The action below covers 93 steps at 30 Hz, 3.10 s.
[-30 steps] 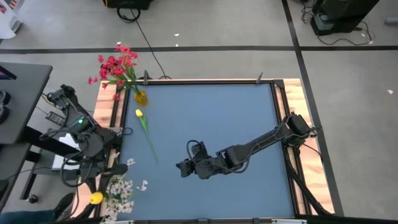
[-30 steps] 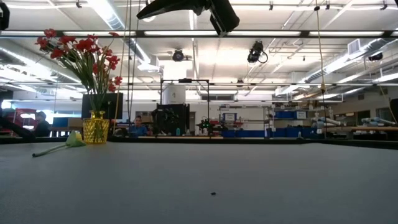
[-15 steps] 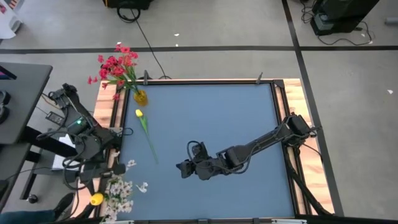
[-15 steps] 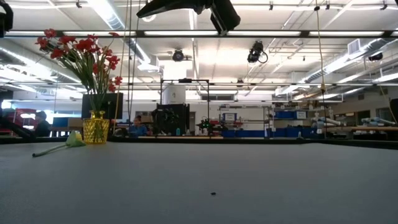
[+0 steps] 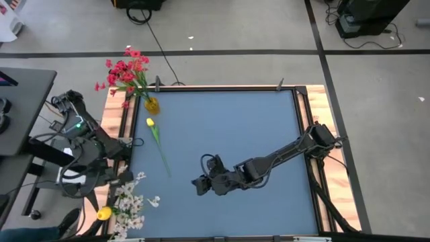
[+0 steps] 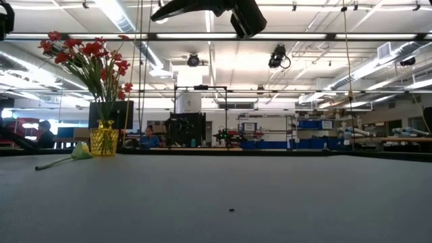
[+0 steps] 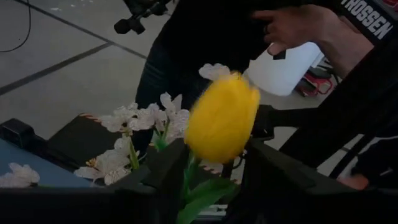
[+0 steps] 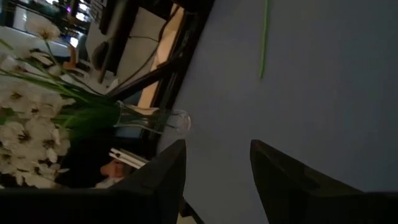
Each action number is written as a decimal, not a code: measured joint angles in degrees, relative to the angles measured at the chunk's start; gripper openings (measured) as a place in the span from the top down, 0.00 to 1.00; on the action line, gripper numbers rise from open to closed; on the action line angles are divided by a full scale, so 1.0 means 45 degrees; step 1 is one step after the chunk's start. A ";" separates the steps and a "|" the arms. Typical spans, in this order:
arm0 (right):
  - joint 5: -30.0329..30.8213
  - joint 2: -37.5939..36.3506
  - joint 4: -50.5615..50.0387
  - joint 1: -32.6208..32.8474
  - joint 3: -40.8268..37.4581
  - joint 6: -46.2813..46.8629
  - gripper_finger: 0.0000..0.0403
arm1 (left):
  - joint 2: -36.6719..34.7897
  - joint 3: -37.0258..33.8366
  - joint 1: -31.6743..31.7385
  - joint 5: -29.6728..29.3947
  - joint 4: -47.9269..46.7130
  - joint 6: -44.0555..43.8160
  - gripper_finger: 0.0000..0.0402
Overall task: Sort flowers into vase by color
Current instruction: Put the right yellow flower into the transparent vase, then put the yellow flower into the transparent vase
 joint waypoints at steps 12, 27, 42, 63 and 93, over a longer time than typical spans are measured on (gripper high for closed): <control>-0.0078 0.0010 -0.0323 -0.0049 0.0000 -0.0119 0.47 | -0.0148 0.0608 0.0029 -0.0148 -0.0029 0.0309 0.32; 0.0006 0.0024 0.0170 -0.1298 0.0000 -0.0703 0.47 | -0.0979 0.4122 0.0032 -1.1050 -0.1412 -0.0743 0.32; -0.3668 0.0291 -0.0053 -0.4155 0.0027 -0.3643 0.47 | -0.0971 0.3359 0.1318 -1.6780 -0.5382 -0.8149 0.32; -0.5282 0.2965 0.0017 -0.5762 0.1870 -0.5575 0.49 | 0.1687 0.3050 0.5308 -1.5418 -0.9754 -1.4508 0.32; -0.4299 0.2399 -0.3843 -0.5908 0.1857 -0.6408 0.49 | 0.2355 -0.6129 1.0385 -0.9738 -0.3824 -1.8140 0.32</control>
